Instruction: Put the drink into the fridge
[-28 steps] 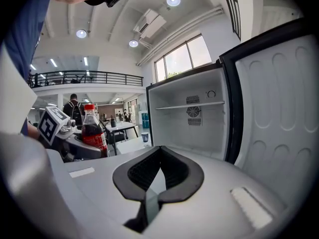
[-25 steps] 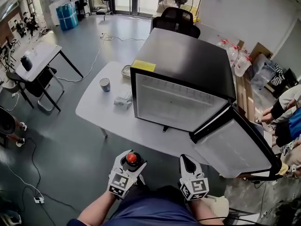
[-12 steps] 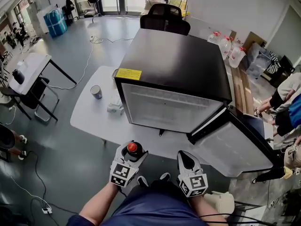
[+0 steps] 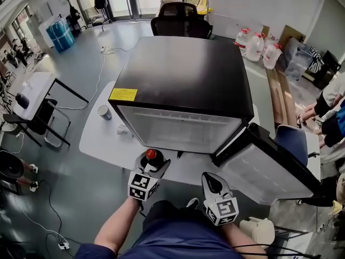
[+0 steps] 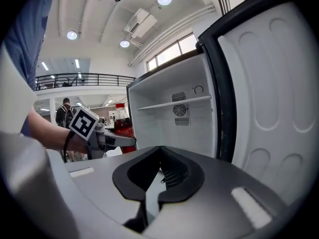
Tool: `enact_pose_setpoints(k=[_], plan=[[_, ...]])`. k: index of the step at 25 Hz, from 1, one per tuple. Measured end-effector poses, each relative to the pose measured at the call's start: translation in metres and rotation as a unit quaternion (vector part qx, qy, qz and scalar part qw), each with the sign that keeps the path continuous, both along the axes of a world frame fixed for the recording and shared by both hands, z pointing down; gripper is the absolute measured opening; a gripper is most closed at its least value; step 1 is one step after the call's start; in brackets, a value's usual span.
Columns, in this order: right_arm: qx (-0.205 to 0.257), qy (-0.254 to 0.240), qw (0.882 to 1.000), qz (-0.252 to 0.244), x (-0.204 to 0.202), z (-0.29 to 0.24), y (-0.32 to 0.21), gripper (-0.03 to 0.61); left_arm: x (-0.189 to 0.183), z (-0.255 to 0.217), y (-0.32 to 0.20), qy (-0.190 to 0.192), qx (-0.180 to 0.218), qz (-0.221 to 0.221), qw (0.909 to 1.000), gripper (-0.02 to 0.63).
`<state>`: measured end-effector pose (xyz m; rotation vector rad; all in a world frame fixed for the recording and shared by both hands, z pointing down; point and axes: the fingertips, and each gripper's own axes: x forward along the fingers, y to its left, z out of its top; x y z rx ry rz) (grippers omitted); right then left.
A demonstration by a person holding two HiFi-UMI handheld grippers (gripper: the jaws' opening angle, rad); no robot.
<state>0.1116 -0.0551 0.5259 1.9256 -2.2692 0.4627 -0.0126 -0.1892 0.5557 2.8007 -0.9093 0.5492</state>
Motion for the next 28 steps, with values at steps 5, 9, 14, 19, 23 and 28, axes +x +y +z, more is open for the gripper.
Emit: enact_pose_setpoints(k=[5, 9, 14, 19, 23, 28], plan=[[-0.007, 0.003, 1.0, 0.026, 0.014, 0.002, 0.001, 0.006, 0.023, 0.003, -0.019, -0.004, 0.0, 0.024, 0.9997, 0.314], [-0.011, 0.007, 0.998, 0.063, 0.02, 0.0, -0.002, 0.006, 0.039, 0.005, -0.039, -0.008, 0.003, 0.057, 0.9983, 0.314], [-0.019, 0.008, 0.994, 0.112, 0.027, 0.002, -0.003, 0.006, 0.061, 0.011, -0.065, -0.012, 0.008, 0.091, 0.9957, 0.314], [-0.029, 0.007, 0.989, 0.147, 0.031, 0.007, 0.003, 0.006, 0.083, 0.021, -0.079, -0.019, 0.01, 0.117, 0.9929, 0.314], [-0.035, 0.006, 0.984, 0.174, 0.035, 0.008, 0.012, 0.006, 0.098, 0.028, -0.084, -0.025, 0.015, 0.134, 0.9905, 0.314], [-0.042, 0.009, 0.977, 0.209, 0.044, 0.009, 0.029, 0.006, 0.116, 0.038, -0.084, -0.024, 0.01, 0.152, 0.9881, 0.314]])
